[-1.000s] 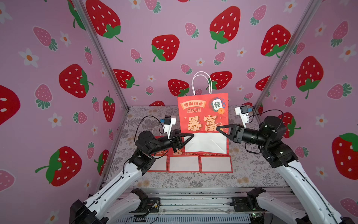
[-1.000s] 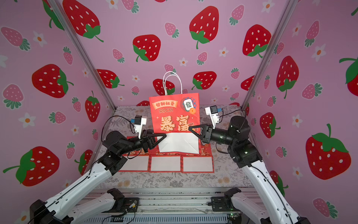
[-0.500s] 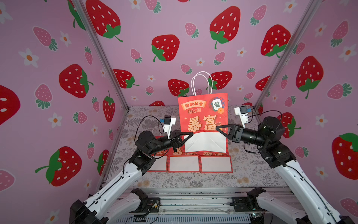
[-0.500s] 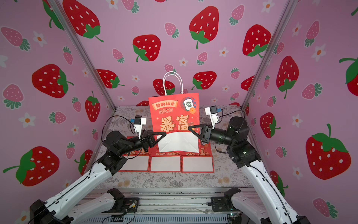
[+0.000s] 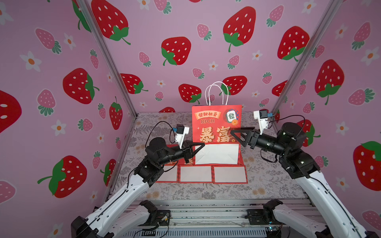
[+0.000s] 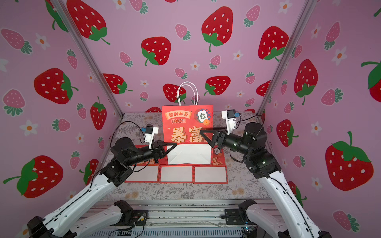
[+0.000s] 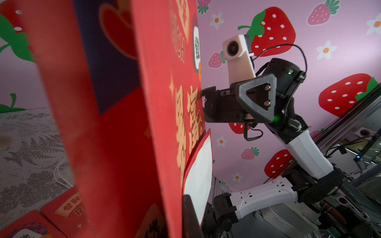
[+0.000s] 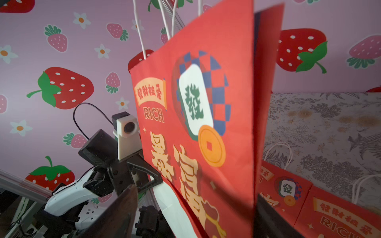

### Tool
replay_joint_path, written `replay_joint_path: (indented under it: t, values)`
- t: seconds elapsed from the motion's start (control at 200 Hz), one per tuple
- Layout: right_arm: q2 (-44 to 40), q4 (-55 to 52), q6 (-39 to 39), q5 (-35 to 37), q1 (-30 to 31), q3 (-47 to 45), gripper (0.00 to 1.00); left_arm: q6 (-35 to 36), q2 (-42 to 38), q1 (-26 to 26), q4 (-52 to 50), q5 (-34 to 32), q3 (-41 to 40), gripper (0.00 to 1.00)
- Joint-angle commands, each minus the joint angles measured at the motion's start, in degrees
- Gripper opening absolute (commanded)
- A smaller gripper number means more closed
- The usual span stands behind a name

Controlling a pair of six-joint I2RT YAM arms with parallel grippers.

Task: Put away the paper bag
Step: Press the paper bag, then place the paper bag at the center of the board.

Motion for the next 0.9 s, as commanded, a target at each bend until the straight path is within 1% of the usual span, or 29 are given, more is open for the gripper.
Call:
replay_joint_path:
  t: [0.0,0.075,0.195,0.27,0.295,0.43,0.485,0.575,0.645,0.895]
  values:
    - [0.0,-4.8,-5.4,8.3,0.0,6.2,0.92,1.6,-0.5,-0.2,-7.3,-5.5,2.4,0.0]
    - [0.4,-7.3,-8.3,13.4,0.0,8.8,1.0,-1.5,-0.1,-0.2,-8.3,-6.6,1.3,0.0]
    - [-0.7,-7.5,-11.7,21.2,0.0,9.7,0.99,-4.5,0.4,-0.7,-10.1,-9.1,-0.1,0.0]
    - [-1.6,-6.7,-13.6,22.4,-0.1,7.9,0.99,-5.0,0.7,-1.1,-12.4,-11.4,0.5,0.0]
    - [-3.8,-6.6,-14.3,22.6,-0.1,7.1,0.99,-5.1,0.9,-1.3,-13.4,-12.2,0.9,0.0]
    - [-8.6,-6.5,-16.8,26.8,-0.1,1.6,0.99,-5.3,2.4,-2.6,-17.6,-16.2,3.3,0.0]
    - [-10.3,-6.4,-17.8,28.5,-0.1,0.1,0.99,-5.6,3.8,-3.6,-19.8,-19.1,4.8,0.0]
    - [-11.8,-7.2,-19.0,30.3,-0.1,-0.6,0.99,-6.5,8.0,-5.1,-24.2,-22.0,8.5,0.0]
    - [-12.9,-7.9,-19.3,30.9,-0.2,-0.5,0.99,-7.7,11.7,-6.4,-25.4,-22.9,11.2,0.0]
    - [-16.4,-9.3,-20.5,32.4,-0.2,-1.0,0.99,-11.1,26.1,-13.4,-18.2,-24.8,18.8,0.0]
